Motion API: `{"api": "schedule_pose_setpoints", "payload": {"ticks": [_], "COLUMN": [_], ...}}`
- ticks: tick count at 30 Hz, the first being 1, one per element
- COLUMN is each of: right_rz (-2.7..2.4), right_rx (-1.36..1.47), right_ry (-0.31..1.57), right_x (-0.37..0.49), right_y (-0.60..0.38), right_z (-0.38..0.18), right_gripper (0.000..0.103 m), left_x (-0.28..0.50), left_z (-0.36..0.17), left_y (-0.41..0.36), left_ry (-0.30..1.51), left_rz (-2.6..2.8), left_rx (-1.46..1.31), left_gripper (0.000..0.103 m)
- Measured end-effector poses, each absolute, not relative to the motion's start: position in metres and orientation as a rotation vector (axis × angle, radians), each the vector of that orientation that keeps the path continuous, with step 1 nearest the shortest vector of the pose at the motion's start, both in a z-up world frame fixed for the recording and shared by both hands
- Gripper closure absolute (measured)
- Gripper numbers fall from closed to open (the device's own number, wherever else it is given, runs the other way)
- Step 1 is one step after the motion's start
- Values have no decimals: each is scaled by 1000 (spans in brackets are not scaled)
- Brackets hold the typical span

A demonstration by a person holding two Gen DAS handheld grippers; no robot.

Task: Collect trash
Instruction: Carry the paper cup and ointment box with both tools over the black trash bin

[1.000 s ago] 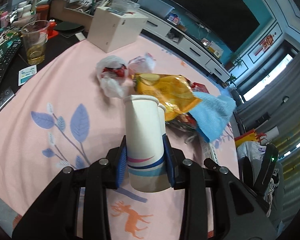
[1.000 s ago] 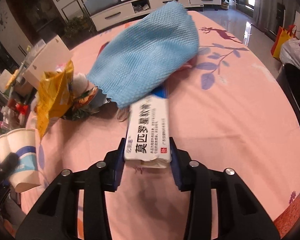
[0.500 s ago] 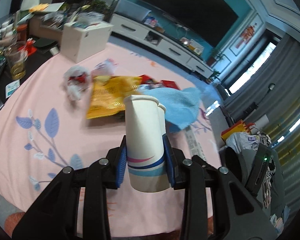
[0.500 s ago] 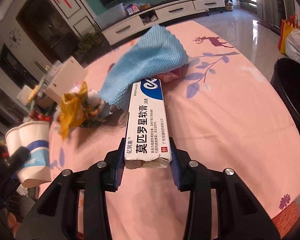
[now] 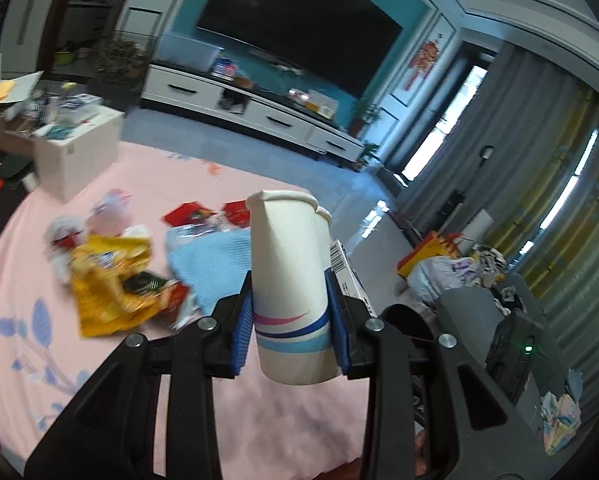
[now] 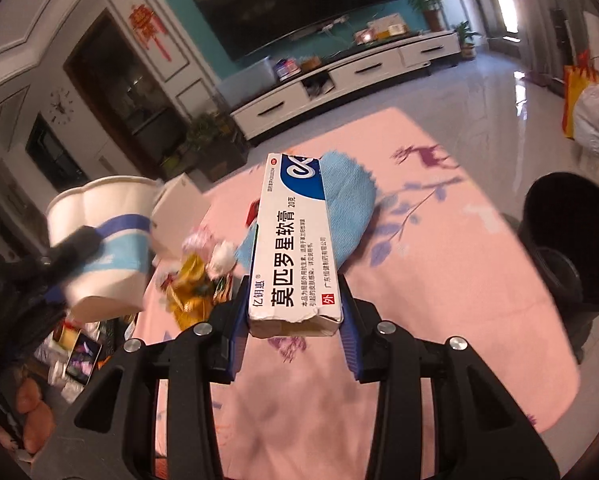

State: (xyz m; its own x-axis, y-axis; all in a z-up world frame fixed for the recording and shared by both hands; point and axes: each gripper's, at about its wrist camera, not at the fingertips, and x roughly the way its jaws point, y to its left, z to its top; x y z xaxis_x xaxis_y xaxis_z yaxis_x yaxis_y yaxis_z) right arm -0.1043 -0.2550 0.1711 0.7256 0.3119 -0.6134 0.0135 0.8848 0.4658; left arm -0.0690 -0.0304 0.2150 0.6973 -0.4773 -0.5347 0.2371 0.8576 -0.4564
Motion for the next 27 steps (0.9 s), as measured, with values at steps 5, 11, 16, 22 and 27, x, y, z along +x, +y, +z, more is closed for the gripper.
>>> {"api": "schedule_pose_setpoints", "payload": {"ticks": [5,11,16,22,27], "right_rz": [115,101,81,68,78], "right_rx": [495,545,527,559,565], "right_ry": [715,651,591,607,626], "right_x": [-84,-60,-50,-43,-43], "right_y": [-275,-298,-310,-325,-328], "right_z": [198,230,248,226,208], "right_gripper": [63,63,63,63,63], "left_x": [-27,4,9,8,7], "left_z": [221,227,220,191,174], "left_y": [-41,-58,-69,-80,-78], "left_ry": [710,732,724,782,817], "left_rz": [-470,-489,-510,-504,-477], "left_rx": [-434,-410,-405,-381,-376], "left_gripper": [69,69,68,69,68]}}
